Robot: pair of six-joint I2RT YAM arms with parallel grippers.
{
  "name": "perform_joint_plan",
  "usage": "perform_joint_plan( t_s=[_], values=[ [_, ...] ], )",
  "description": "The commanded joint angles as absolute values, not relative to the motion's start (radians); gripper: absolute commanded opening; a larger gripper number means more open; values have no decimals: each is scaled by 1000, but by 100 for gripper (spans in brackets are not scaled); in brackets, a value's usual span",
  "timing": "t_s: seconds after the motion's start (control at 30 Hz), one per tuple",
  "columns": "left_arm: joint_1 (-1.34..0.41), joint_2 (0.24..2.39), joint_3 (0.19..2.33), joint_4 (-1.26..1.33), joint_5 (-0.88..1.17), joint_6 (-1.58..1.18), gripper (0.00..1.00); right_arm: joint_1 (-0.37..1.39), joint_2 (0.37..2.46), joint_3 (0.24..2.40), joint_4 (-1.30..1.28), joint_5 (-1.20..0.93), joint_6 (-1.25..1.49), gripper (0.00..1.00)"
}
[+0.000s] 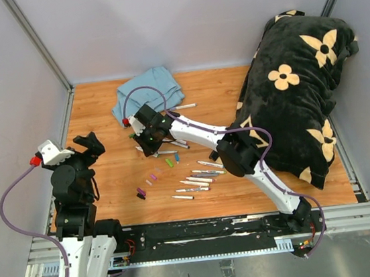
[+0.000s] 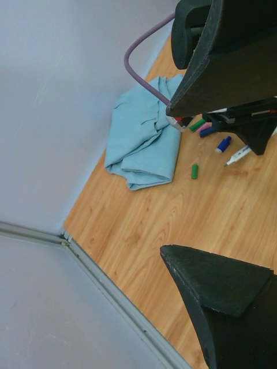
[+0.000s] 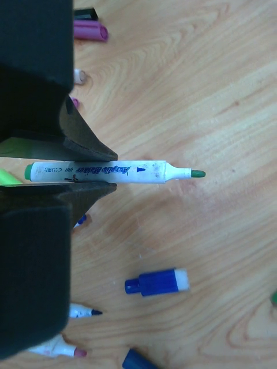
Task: Open the pen caps
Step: Place the pen at the center of the board.
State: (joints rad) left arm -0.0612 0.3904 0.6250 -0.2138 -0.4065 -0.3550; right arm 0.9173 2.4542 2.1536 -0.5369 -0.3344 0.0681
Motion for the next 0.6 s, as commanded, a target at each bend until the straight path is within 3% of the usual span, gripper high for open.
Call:
perform_joint_plan(
  t_s=[0.0,0.57],
  values=[
    [-58,376,635,-179,-406,-321,96,933,2498,2210,-573,-218,29,11],
    [-58,375,635,-179,-405,-325,96,937,2513,2246,-583,-210,40,29]
  ],
)
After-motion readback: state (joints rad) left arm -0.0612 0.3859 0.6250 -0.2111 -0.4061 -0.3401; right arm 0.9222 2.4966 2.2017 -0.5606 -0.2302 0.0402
